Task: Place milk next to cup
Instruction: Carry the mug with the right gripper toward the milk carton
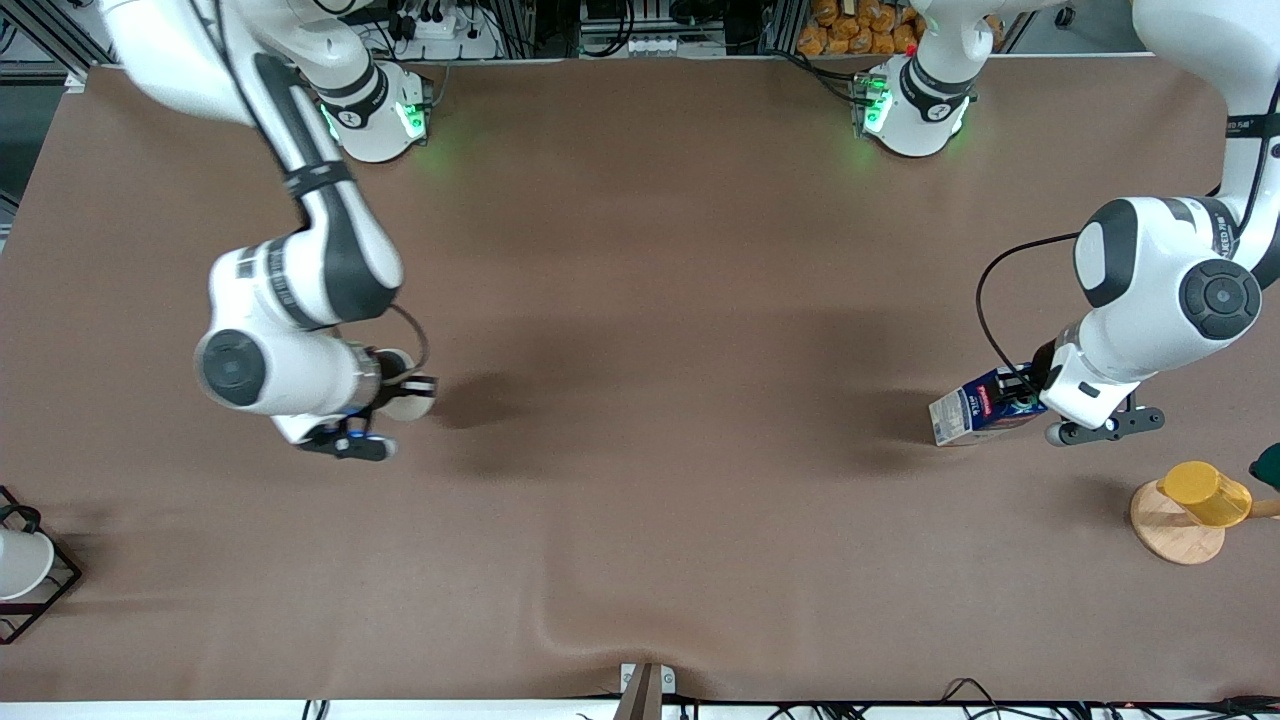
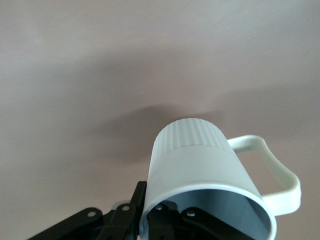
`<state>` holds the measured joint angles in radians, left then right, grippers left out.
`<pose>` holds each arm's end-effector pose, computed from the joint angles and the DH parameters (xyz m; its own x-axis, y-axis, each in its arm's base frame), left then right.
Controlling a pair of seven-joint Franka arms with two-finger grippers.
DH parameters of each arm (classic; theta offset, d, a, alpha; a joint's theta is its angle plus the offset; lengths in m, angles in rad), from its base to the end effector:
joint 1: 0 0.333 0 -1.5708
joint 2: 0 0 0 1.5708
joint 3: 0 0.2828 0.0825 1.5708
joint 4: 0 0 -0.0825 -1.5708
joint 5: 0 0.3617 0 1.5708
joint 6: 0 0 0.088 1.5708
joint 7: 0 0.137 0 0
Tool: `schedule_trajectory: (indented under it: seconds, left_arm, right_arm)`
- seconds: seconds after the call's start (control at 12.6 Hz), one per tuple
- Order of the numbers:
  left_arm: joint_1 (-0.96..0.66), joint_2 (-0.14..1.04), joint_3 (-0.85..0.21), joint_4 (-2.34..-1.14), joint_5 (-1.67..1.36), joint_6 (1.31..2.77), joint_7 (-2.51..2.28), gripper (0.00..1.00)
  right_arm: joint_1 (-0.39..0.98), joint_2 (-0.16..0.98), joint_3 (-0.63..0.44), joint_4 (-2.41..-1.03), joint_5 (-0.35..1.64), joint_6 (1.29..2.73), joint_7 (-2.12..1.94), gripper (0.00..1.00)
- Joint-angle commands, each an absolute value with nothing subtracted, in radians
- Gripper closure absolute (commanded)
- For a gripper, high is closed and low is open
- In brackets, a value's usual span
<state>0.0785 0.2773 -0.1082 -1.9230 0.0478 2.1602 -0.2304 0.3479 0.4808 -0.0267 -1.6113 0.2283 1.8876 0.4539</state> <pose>0.5801 -0.0128 0.2966 0.9837 0.1762 -0.0352 0.1756 -0.9843 -0.0176 0.5789 0.2185 0.2871 0.9412 -0.2046 -0.2687 -0.2320 -0.9699 -0.0739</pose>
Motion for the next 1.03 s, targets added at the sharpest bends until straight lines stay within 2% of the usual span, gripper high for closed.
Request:
schedule_trajectory:
  seconds: [0.0, 0.24, 0.48, 0.72, 0.96]
  left_arm:
    - [0.08, 0.276, -0.109, -1.916, 0.067, 2.161, -0.227, 0.49]
    - [0.083, 0.267, -0.11, -1.893, 0.066, 2.12, -0.221, 0.48]
    - [0.077, 0.264, -0.113, -1.829, 0.064, 2.018, -0.219, 0.48]
    - [0.072, 0.255, -0.129, -1.778, 0.055, 1.95, -0.219, 0.48]
    - [0.072, 0.233, -0.187, -1.77, 0.052, 1.928, -0.236, 0.48]
  right_arm:
    - [0.46, 0.576, -0.038, -1.482, 0.285, 1.876, 0.685, 1.0]
    - [0.578, 0.676, -0.04, -1.324, 0.307, 1.885, 0.907, 1.0]
    - [0.696, 0.707, -0.04, -1.325, 0.31, 1.997, 1.064, 1.0]
    - [0.79, 0.747, -0.04, -1.327, 0.31, 2.034, 1.195, 1.0]
    - [0.81, 0.775, -0.038, -1.327, 0.313, 2.066, 1.23, 1.0]
